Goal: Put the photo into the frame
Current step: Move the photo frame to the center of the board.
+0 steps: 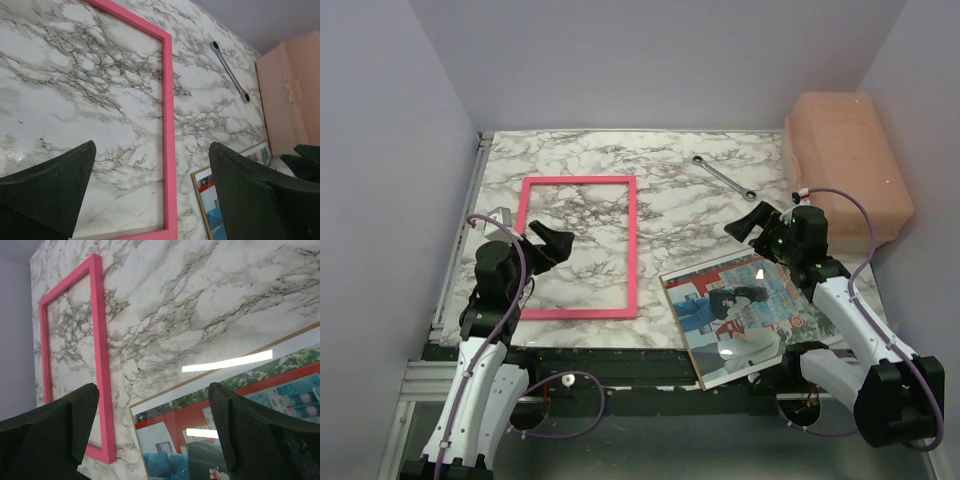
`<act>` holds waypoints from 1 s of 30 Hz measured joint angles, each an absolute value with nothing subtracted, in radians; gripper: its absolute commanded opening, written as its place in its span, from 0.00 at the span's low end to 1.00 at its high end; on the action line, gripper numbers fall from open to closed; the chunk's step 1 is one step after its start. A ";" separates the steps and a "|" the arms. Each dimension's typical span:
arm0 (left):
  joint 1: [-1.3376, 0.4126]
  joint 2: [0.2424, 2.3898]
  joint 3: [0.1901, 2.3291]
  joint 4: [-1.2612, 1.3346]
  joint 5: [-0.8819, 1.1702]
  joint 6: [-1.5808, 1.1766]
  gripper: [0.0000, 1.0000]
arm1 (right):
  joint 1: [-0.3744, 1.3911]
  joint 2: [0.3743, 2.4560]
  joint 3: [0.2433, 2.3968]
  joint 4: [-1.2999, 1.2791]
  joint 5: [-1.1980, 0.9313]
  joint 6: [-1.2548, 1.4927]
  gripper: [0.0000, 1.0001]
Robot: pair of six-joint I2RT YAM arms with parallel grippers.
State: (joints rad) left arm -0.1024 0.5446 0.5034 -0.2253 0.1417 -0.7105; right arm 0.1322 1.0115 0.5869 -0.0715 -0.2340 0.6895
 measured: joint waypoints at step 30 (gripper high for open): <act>-0.102 0.455 0.830 -0.389 0.270 -0.749 0.98 | 0.622 1.502 0.979 -0.337 -0.179 0.744 0.96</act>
